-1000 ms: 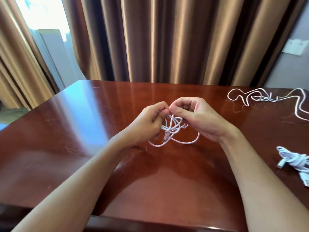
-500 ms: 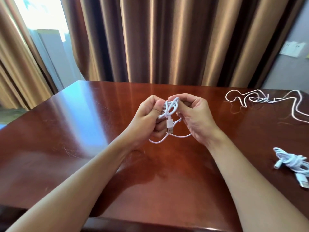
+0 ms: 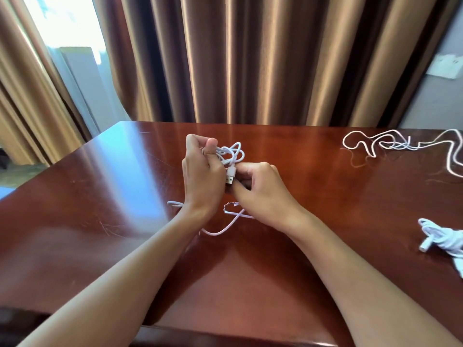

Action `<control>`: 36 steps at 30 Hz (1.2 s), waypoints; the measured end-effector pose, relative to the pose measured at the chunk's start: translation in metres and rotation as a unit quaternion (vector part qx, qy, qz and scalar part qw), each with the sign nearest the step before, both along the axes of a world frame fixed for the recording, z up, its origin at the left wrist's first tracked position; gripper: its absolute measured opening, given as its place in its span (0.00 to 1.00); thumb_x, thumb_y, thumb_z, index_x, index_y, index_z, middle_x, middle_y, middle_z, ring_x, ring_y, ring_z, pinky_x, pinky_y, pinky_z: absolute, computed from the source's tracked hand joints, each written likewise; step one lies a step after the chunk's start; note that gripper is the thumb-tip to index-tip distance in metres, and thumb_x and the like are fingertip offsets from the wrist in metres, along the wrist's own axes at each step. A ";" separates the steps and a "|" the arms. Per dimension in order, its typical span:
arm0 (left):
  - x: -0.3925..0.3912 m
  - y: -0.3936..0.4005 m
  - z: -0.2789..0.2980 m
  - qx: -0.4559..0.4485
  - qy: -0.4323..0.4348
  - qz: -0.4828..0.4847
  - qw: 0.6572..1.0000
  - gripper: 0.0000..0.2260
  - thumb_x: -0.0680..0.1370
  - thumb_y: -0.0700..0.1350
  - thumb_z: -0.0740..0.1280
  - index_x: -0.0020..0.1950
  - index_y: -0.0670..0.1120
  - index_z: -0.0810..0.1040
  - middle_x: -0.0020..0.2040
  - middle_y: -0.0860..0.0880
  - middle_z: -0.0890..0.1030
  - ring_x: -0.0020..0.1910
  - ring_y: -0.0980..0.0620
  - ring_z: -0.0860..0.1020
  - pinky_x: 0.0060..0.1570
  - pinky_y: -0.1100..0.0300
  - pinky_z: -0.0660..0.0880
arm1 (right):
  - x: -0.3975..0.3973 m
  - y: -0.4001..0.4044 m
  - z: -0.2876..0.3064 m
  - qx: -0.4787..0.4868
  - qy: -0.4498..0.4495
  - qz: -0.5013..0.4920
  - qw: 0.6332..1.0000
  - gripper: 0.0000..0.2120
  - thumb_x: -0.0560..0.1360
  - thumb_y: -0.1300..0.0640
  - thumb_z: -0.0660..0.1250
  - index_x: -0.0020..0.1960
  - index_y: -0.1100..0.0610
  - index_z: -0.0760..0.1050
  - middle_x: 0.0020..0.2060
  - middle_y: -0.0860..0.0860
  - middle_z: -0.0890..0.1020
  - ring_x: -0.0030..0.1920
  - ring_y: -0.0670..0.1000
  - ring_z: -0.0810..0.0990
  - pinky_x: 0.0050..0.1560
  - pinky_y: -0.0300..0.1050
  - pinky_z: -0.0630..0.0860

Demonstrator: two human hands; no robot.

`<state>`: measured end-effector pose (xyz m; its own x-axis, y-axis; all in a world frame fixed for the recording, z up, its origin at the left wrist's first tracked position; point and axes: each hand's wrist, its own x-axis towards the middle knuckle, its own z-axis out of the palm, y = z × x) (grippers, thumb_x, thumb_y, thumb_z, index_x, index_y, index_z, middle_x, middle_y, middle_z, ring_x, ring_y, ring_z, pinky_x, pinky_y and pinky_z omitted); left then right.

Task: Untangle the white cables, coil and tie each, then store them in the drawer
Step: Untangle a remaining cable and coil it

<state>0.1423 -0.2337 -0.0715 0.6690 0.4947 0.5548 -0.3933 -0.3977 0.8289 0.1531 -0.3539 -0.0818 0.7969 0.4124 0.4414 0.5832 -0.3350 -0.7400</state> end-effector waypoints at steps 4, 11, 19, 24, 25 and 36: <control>0.004 0.002 -0.001 -0.004 0.003 0.023 1.000 0.05 0.84 0.40 0.58 0.48 0.44 0.70 0.36 0.59 0.76 0.35 0.65 0.77 0.43 0.56 0.75 | -0.008 0.001 0.003 0.002 0.055 0.025 0.998 0.08 0.78 0.66 0.65 0.44 0.63 0.82 0.34 0.55 0.86 0.31 0.46 0.84 0.35 0.46 0.81; 0.006 0.010 -0.001 0.089 0.014 0.037 0.995 0.05 0.84 0.42 0.58 0.49 0.44 0.67 0.35 0.59 0.75 0.33 0.61 0.76 0.35 0.62 0.66 | -0.019 -0.004 0.015 -0.171 -0.163 -0.032 0.971 0.16 0.78 0.54 0.65 0.34 0.52 0.67 0.27 0.47 0.73 0.30 0.55 0.74 0.33 0.48 0.68; 0.008 0.018 -0.007 0.285 0.042 -0.111 0.951 0.05 0.83 0.44 0.59 0.47 0.51 0.65 0.32 0.55 0.77 0.34 0.41 0.76 0.36 0.51 0.74 | -0.005 -0.026 0.026 -0.133 -0.298 -0.069 0.943 0.06 0.69 0.57 0.64 0.37 0.58 0.78 0.33 0.48 0.77 0.32 0.50 0.74 0.40 0.44 0.74; 0.006 0.021 0.001 0.262 0.042 -0.232 0.936 0.07 0.84 0.38 0.60 0.47 0.46 0.68 0.34 0.55 0.76 0.33 0.59 0.73 0.35 0.65 0.69 | 0.006 -0.039 0.029 -0.035 -0.206 -0.047 0.977 0.04 0.74 0.60 0.69 0.42 0.57 0.82 0.35 0.43 0.78 0.35 0.42 0.77 0.38 0.31 0.69; 0.005 0.021 0.002 0.236 0.047 -0.252 0.937 0.07 0.84 0.37 0.59 0.47 0.45 0.69 0.35 0.55 0.77 0.33 0.61 0.74 0.36 0.66 0.70 | 0.009 -0.042 0.028 -0.010 -0.172 -0.035 0.984 0.03 0.75 0.60 0.71 0.44 0.57 0.83 0.37 0.44 0.81 0.37 0.43 0.80 0.39 0.33 0.73; -0.009 0.013 0.017 -0.059 0.088 -0.451 0.886 0.05 0.83 0.45 0.56 0.50 0.46 0.66 0.29 0.49 0.63 0.24 0.57 0.59 0.22 0.67 0.57 | 0.021 -0.040 0.013 0.126 0.085 0.078 0.985 0.08 0.81 0.62 0.66 0.48 0.64 0.82 0.31 0.53 0.80 0.30 0.45 0.74 0.32 0.37 0.72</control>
